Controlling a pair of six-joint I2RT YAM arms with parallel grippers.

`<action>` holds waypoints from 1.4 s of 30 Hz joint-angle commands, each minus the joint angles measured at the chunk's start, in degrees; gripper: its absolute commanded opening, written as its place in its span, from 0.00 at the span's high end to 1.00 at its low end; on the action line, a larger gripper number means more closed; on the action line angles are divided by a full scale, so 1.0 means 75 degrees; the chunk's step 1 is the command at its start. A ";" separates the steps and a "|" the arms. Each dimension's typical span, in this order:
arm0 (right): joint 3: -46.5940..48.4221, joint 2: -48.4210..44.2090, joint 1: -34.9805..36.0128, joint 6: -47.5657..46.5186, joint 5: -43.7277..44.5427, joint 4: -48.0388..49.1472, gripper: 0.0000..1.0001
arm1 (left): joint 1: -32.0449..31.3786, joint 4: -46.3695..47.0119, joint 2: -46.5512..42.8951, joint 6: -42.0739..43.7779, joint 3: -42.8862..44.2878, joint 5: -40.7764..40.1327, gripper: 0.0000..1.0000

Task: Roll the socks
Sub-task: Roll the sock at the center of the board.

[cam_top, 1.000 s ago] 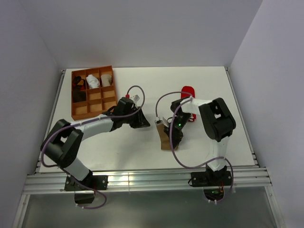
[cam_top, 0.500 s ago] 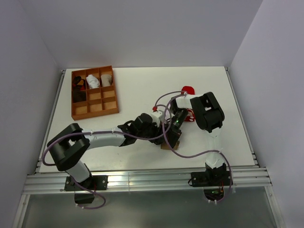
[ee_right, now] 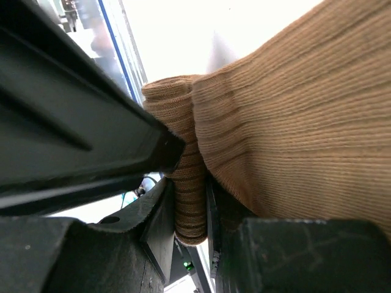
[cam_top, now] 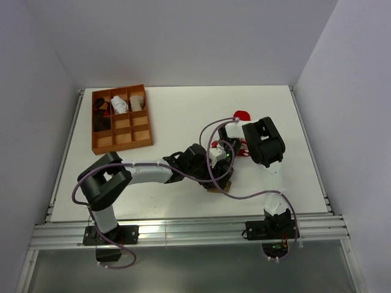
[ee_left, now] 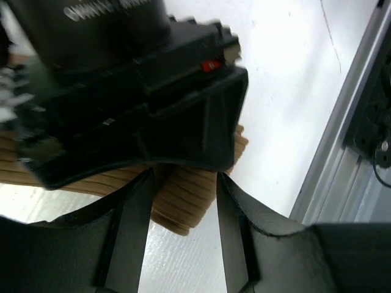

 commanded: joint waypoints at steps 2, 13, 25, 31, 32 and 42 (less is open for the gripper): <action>0.0280 0.0207 -0.0156 -0.0153 0.0395 0.0176 0.84 | -0.0047 -0.0093 0.0184 0.0323 0.0164 0.0720 0.51; 0.0280 0.0231 -0.0238 -0.0024 0.0325 0.0270 0.84 | -0.0035 0.0107 0.0629 -0.0005 0.0011 0.1048 0.66; -0.1008 -0.1596 -0.0343 0.1054 0.0231 0.2296 0.59 | 0.0315 0.1219 0.1168 -0.1656 -0.0949 0.1938 1.00; -0.1594 -0.3189 -0.0882 0.1382 0.0091 0.3186 0.53 | 0.0667 0.0916 0.1532 -0.2243 -0.0856 0.2675 1.00; -0.1676 -0.3551 -0.0964 0.1441 0.0090 0.3316 0.53 | 0.0702 0.0938 0.1555 -0.2336 -0.0833 0.2828 1.00; -0.3455 -0.6036 -0.1610 0.0904 0.0313 0.5026 0.48 | 0.1171 0.1150 0.1695 -0.4034 -0.0798 0.3988 1.00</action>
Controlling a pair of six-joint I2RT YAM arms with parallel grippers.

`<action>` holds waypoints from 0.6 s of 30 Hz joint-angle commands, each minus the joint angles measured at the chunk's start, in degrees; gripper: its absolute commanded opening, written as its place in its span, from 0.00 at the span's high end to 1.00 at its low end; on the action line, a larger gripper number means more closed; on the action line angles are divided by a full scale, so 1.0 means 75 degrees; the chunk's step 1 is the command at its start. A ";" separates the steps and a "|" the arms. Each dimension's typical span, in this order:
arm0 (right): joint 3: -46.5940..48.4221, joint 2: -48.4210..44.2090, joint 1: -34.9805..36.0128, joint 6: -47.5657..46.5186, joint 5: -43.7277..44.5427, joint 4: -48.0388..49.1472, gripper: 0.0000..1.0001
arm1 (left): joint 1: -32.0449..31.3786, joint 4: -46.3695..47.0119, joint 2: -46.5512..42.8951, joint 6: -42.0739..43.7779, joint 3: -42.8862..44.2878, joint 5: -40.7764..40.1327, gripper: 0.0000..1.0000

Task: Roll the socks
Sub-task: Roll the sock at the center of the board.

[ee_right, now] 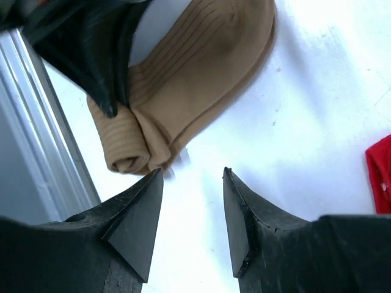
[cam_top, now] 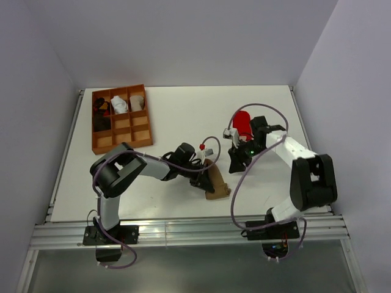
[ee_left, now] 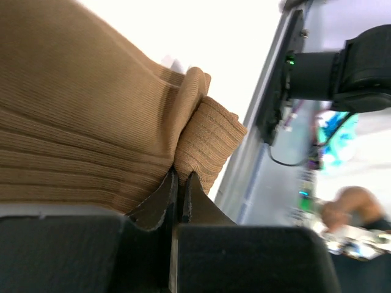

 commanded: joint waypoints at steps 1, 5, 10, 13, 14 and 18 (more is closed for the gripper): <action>-0.0668 -0.1170 0.0034 -0.0494 0.0007 0.0901 0.48 | 0.0087 -0.0745 0.0483 -0.0798 0.0073 0.0541 1.00; -0.1371 -0.2157 0.0139 -0.1265 0.0019 0.0950 0.42 | 0.0087 -0.1739 0.0858 -0.1010 0.0588 0.0683 1.00; -0.1958 -0.3175 0.1190 -0.1467 0.0522 0.1030 0.39 | 0.0193 -0.2700 0.1175 -0.0894 0.1069 0.0847 1.00; -0.2555 -0.3739 0.1848 -0.1315 0.0967 0.1451 0.37 | 0.0368 -0.2877 0.1386 -0.0706 0.1245 0.0988 1.00; -0.2824 -0.3868 0.2257 -0.1268 0.1061 0.1627 0.37 | 0.0403 -0.3110 0.1468 -0.0555 0.1281 0.0976 1.00; -0.3283 -0.4454 0.2939 -0.1209 0.1611 0.1979 0.35 | 0.0486 -0.3522 0.1749 -0.0121 0.1609 0.1233 1.00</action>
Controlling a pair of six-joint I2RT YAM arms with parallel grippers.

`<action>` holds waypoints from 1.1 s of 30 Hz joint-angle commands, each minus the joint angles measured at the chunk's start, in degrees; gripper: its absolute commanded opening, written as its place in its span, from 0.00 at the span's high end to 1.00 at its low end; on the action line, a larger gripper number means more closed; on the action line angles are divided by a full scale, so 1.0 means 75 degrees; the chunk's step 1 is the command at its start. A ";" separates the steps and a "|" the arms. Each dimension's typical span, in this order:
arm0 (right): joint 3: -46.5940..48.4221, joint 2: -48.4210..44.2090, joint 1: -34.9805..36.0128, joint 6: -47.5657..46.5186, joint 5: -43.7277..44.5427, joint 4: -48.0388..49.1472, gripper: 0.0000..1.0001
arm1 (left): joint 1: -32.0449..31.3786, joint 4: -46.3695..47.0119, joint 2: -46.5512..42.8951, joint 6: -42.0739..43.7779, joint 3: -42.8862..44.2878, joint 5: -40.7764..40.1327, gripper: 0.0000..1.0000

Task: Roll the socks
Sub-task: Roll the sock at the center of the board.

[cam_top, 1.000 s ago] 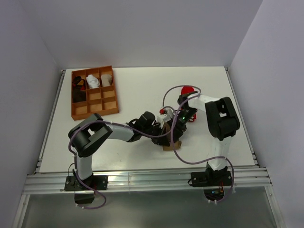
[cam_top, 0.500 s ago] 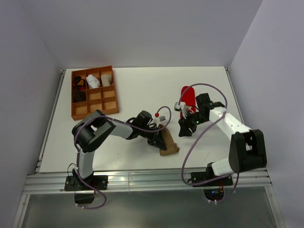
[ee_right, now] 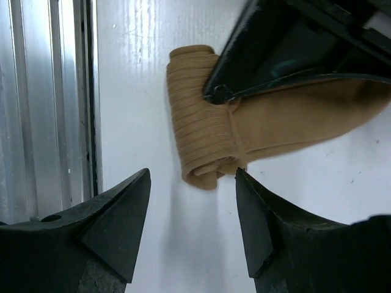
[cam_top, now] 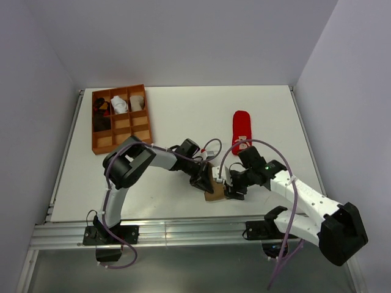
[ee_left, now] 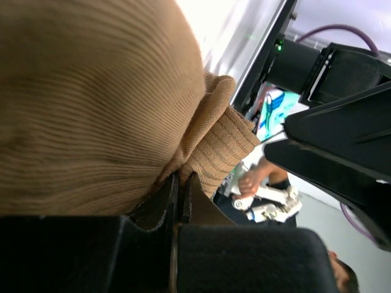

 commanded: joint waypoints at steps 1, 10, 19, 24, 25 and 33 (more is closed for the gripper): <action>-0.0302 -0.0495 0.0440 -0.0037 0.0680 0.0715 0.35 | 0.0069 -0.1211 0.0537 0.0879 0.0138 -0.0288 1.00; -0.0900 -0.0801 0.1599 0.0161 0.1641 0.1769 0.31 | 0.0093 -0.2114 0.0877 0.1489 0.0771 -0.0228 1.00; -0.1123 -0.0239 0.2725 0.0454 0.2262 0.2520 0.34 | 0.0175 -0.2816 0.1135 0.2028 0.1251 -0.0099 1.00; -0.1135 0.0253 0.2866 0.0443 0.2497 0.2942 0.42 | 0.0186 -0.3016 0.1159 0.2204 0.1415 -0.0006 1.00; -0.1135 0.0324 0.2878 0.0443 0.2509 0.2977 0.47 | 0.0186 -0.3051 0.1170 0.2251 0.1427 -0.0005 1.00; -0.0912 0.1191 0.2855 0.0630 0.2369 0.2732 0.74 | 0.0221 -0.3192 0.0621 0.2310 0.1544 -0.0554 0.91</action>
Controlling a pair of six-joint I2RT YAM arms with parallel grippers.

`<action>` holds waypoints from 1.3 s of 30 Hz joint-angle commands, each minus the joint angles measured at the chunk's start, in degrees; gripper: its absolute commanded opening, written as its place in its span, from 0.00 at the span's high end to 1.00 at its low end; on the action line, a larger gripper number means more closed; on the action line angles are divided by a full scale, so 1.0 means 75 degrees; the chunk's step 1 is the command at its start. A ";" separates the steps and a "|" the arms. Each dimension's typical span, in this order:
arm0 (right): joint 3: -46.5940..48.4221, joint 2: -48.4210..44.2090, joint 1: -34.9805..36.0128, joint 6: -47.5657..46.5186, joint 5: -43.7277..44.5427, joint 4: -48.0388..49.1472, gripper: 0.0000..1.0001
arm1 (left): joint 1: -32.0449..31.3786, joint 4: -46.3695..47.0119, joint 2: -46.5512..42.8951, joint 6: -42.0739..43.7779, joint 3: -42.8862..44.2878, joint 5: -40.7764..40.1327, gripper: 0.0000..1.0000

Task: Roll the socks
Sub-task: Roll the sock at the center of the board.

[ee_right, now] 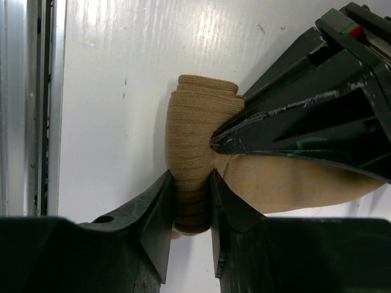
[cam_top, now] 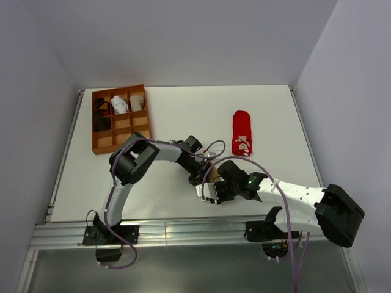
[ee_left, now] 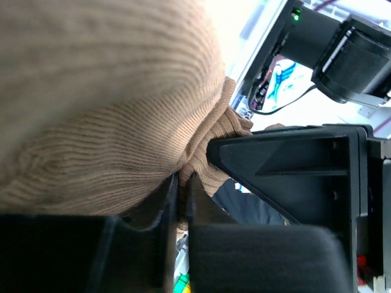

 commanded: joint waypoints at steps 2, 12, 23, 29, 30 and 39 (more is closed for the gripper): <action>0.0222 0.0580 0.0025 0.0214 -0.0100 -0.0267 0.77 | 0.0128 -0.0167 -0.0550 0.0279 0.0041 -0.1460 0.83; 0.0843 0.1435 -0.0689 0.0238 -0.0966 -0.1264 0.78 | 0.0550 0.0313 -0.2179 -0.0505 -0.0286 -0.3334 0.59; 0.3079 0.3750 -0.2177 -0.0675 -0.2584 -0.4133 0.78 | 0.1348 0.1858 -0.4733 -0.1714 -0.2499 -0.6016 0.59; 0.5552 0.6437 -0.2881 -0.1789 -0.3614 -0.7156 0.78 | 0.0939 0.3148 -0.5858 -0.1457 -0.3776 -0.7247 0.60; 0.6018 0.6707 -0.3032 -0.1883 -0.3709 -0.7415 0.77 | 0.0601 0.3544 -0.6080 -0.1143 -0.3919 -0.7691 0.60; 0.7382 0.8572 -0.3221 -0.1684 -0.3816 -0.8647 0.76 | -0.1826 0.4181 -0.5909 0.0768 -0.4120 -0.9418 0.50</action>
